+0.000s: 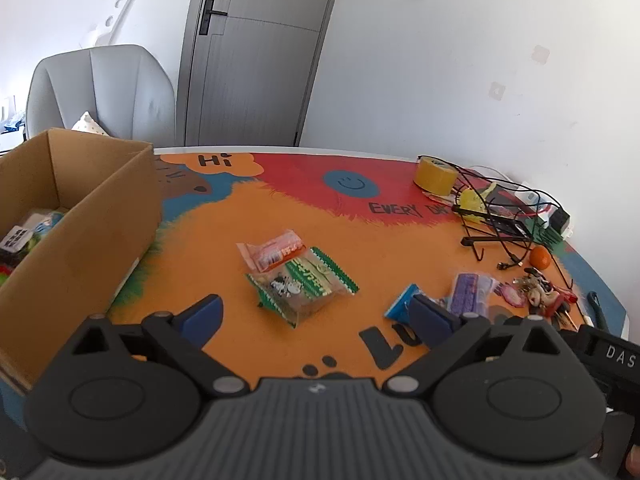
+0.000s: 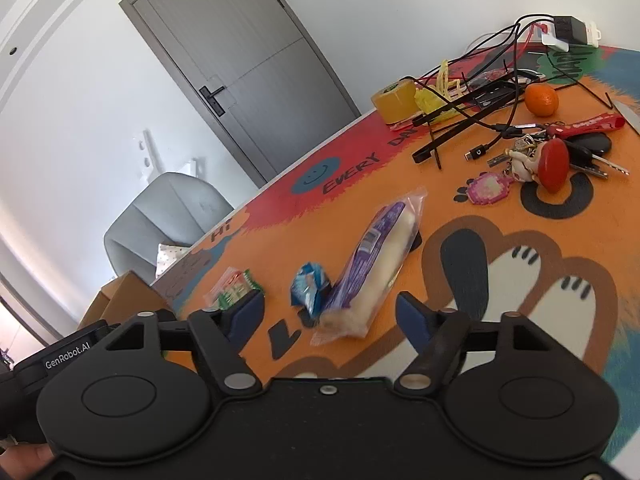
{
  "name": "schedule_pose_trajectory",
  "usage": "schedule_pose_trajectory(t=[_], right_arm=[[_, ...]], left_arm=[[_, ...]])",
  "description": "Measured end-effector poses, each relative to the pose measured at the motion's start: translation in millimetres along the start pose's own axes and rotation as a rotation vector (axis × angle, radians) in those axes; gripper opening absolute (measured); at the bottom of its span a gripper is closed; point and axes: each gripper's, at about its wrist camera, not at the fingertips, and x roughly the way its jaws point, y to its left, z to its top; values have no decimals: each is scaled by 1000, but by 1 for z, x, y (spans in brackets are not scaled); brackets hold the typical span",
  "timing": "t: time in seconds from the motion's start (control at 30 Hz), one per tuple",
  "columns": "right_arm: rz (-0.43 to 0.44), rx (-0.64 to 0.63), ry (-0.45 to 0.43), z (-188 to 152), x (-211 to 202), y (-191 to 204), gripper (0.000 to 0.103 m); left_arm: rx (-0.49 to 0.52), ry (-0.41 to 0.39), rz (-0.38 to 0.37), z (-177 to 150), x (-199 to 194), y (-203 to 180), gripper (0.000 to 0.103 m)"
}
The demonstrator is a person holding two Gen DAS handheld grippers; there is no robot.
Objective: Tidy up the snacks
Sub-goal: 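Move both open grippers back toward the remaining snacks, then grasp the purple pastry with the right gripper while the left gripper grasps the green-and-white pack, then lift both held snacks and carry them over the cardboard box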
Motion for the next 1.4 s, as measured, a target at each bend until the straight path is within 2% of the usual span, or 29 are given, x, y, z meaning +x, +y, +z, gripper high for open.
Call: schedule_pose_trajectory(t=[0.07, 0.27, 0.6, 0.7, 0.93, 1.0, 1.07, 1.17, 1.23, 1.3, 1.4], right_arm=[[-5, 9, 9, 4, 7, -2, 61], [-18, 26, 34, 14, 26, -8, 54], [-60, 30, 71, 25, 56, -16, 53], [-95, -13, 80, 25, 62, -13, 53], [-112, -62, 96, 24, 72, -8, 53], [-138, -108, 105, 23, 73, -1, 52], [-163, -143, 110, 21, 73, 4, 45], [-142, -133, 121, 20, 70, 4, 35], [-140, -142, 118, 18, 67, 5, 33], [-136, -131, 114, 17, 63, 5, 32], [-136, -118, 107, 14, 56, 4, 31]], left_arm=[[0, 9, 3, 4, 8, -1, 97], [6, 36, 21, 15, 33, -1, 96], [7, 92, 52, 21, 78, 1, 96], [19, 99, 64, 20, 89, -1, 96], [40, 115, 87, 17, 107, -2, 95], [48, 123, 92, 15, 109, -3, 91], [63, 123, 89, 13, 109, -4, 89], [84, 119, 86, 12, 107, -6, 82], [91, 117, 67, 10, 104, -7, 77], [98, 111, 48, 8, 100, -7, 65], [103, 120, 18, 4, 95, -10, 58]])
